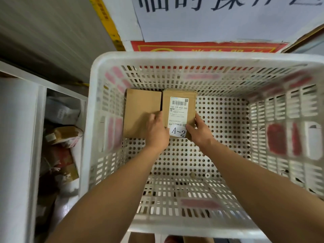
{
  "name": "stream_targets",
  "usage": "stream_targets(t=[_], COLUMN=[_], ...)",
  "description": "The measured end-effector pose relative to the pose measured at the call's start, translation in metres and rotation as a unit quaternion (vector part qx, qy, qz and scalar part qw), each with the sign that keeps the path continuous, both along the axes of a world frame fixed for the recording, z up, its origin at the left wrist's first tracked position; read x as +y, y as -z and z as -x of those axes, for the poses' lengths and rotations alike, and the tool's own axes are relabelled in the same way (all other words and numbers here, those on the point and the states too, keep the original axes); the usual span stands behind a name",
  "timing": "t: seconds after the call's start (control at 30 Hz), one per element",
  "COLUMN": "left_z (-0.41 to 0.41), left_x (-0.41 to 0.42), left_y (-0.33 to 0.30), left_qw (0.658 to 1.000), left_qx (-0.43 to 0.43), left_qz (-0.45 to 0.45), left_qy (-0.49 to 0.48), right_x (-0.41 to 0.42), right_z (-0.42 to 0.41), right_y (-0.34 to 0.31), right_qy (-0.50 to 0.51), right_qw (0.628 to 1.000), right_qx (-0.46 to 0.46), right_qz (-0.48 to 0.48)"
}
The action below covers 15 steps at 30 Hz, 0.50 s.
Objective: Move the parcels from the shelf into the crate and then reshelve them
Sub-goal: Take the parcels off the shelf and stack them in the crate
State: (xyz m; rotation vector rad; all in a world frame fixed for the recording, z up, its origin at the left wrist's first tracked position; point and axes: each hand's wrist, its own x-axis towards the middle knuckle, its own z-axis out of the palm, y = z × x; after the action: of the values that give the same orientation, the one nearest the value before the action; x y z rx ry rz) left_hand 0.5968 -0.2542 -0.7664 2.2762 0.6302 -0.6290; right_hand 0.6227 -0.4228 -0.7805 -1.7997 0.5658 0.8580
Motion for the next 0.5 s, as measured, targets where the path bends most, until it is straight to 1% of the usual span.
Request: stream_targets(t=[0.07, 0.17, 0.23, 0.3, 0.4, 0.5], left_z=[0.001, 0.008, 0.016, 0.023, 0.038, 0.059], left_x=[0.002, 0.009, 0.018, 0.030, 0.059, 0.093], left_y=[-0.012, -0.049, -0.081, -0.116, -0.183, -0.256], left_qw=[0.999, 0.998, 0.996, 0.994, 0.991, 0.989], left_qx=[0.009, 0.008, -0.018, -0.063, -0.098, -0.146], left_qz=[0.028, 0.066, 0.087, 0.087, 0.086, 0.035], left_qy=[-0.012, -0.015, -0.025, -0.024, -0.024, -0.013], right_x=[0.001, 0.004, 0.010, 0.018, 0.040, 0.069], right_z=[0.001, 0.008, 0.016, 0.020, 0.024, 0.032], right_y=[-0.015, -0.049, -0.081, -0.120, -0.195, -0.275], right_qy=[-0.016, -0.055, -0.094, -0.125, -0.188, -0.248], right_qw=[1.000, 0.997, 0.992, 0.986, 0.969, 0.945], right_qx=[-0.002, -0.027, -0.058, -0.097, -0.150, -0.200], right_qz=[0.019, 0.047, 0.053, 0.055, 0.061, 0.070])
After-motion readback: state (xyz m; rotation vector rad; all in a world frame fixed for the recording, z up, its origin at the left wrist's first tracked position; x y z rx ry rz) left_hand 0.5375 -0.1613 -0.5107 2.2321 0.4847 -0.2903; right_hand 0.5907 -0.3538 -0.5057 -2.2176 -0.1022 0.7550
